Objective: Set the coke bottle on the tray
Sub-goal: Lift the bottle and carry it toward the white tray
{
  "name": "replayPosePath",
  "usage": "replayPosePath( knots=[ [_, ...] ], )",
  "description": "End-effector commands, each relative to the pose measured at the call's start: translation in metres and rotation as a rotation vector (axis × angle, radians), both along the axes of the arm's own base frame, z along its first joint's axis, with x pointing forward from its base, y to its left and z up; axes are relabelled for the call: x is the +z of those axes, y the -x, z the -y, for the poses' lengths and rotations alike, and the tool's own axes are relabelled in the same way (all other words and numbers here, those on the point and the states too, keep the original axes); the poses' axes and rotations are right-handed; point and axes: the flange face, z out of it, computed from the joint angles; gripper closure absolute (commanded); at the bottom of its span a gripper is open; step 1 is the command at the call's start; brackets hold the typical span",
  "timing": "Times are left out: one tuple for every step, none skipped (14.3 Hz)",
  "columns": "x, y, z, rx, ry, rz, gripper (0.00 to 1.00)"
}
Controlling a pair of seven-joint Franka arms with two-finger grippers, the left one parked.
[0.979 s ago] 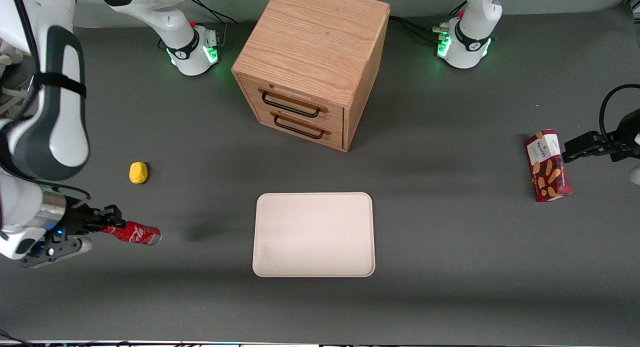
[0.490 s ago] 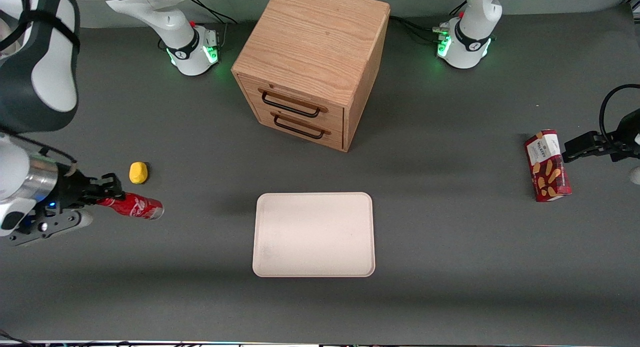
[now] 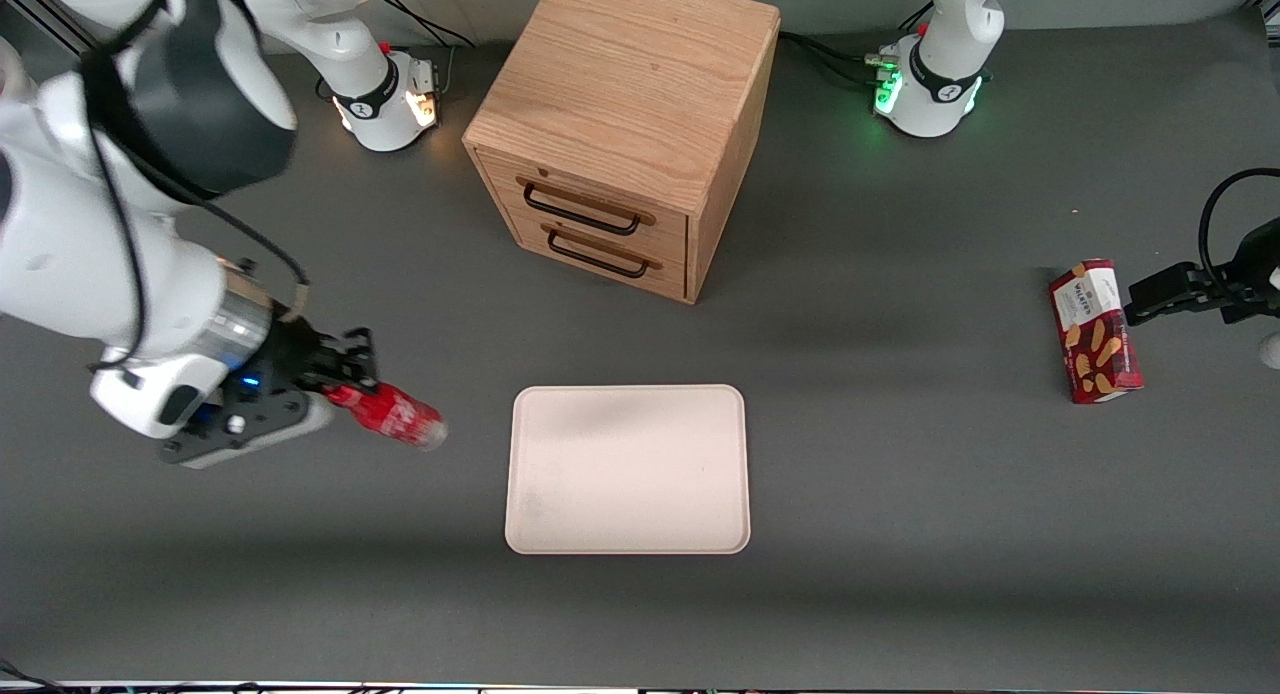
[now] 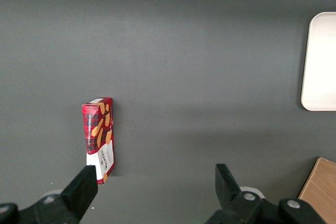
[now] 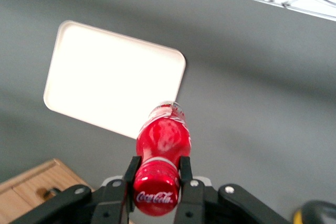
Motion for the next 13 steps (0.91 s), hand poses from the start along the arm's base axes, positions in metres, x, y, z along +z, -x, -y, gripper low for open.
replayPosePath(
  knots=[
    [-0.054, -0.027, -0.045, 0.030, 0.035, 0.088, 1.00],
    [-0.077, -0.033, -0.059, 0.049, 0.033, 0.103, 1.00],
    [-0.098, -0.039, -0.067, 0.058, 0.020, 0.111, 1.00],
    [-0.116, -0.045, -0.071, 0.062, 0.011, 0.121, 1.00],
    [-0.132, -0.050, -0.075, 0.063, 0.003, 0.129, 1.00],
    [-0.147, -0.052, -0.081, 0.068, 0.001, 0.130, 1.00],
    [-0.157, -0.054, -0.082, 0.068, 0.000, 0.129, 1.00],
    [-0.167, -0.056, -0.082, 0.069, 0.003, 0.125, 1.00],
    [-0.173, -0.057, -0.081, 0.069, 0.005, 0.121, 1.00],
    [-0.179, -0.057, -0.080, 0.070, 0.011, 0.110, 1.00],
    [-0.187, -0.057, -0.080, 0.069, 0.015, 0.099, 1.00],
    [-0.194, -0.056, -0.079, 0.063, 0.017, 0.084, 1.00],
    [-0.203, -0.054, -0.079, 0.059, 0.025, 0.067, 1.00]
  ],
)
